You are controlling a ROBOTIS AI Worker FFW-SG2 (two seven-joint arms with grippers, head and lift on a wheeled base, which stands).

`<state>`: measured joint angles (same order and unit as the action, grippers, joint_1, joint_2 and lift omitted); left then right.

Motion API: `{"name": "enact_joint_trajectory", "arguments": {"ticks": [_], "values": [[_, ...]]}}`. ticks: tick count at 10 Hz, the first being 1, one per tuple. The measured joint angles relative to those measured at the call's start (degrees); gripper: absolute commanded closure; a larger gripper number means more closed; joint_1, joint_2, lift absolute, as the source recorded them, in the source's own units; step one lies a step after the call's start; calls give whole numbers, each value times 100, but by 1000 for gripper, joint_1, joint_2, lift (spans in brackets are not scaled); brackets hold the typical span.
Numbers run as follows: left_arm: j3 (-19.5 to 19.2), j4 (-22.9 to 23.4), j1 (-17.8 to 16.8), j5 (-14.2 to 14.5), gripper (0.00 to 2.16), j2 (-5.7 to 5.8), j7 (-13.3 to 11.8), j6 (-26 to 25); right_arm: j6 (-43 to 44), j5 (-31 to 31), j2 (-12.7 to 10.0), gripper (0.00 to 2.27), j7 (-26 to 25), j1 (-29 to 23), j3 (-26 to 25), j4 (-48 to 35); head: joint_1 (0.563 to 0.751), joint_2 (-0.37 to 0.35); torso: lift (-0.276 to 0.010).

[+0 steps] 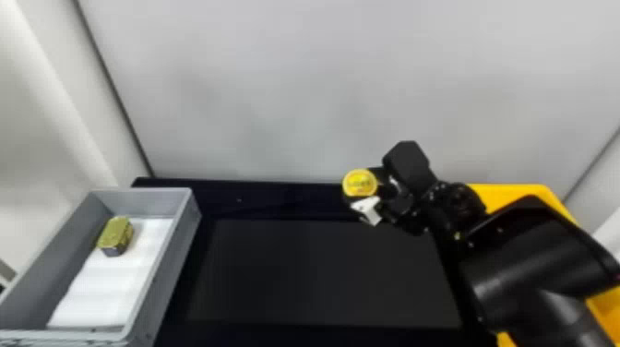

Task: Pick up the round yellow can and place it in the yellow rectangular box

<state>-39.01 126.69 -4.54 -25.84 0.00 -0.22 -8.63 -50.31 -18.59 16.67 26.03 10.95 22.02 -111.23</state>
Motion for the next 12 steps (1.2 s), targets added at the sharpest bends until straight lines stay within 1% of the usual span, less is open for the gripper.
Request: {"name": "enact_joint_trajectory", "arguments": {"ticks": [3,6,9,10,12], "values": [[-19,9,7,0,24,0,-8,-24,-252,-577,29,734,-31,-20,-360,-522,686,14,-55],[-37,23,14,0,24,0,-12,-51,-705,-1037,212,734,-53,-6,-659,-1196,686,14,-55],[-51,43,22,5,24,0,-11,-60,-1252,-1584,301,734,-42,-141,-812,-1778,686,14,-55],[-60,51,27,7,24,0,-11,-60,-1373,-1737,339,734,-41,-288,-1006,-1905,686,14,-55],[-82,72,49,9,25,0,-10,-69,-1466,-1885,332,734,-99,-624,-1620,-2053,686,14,-55]]}}
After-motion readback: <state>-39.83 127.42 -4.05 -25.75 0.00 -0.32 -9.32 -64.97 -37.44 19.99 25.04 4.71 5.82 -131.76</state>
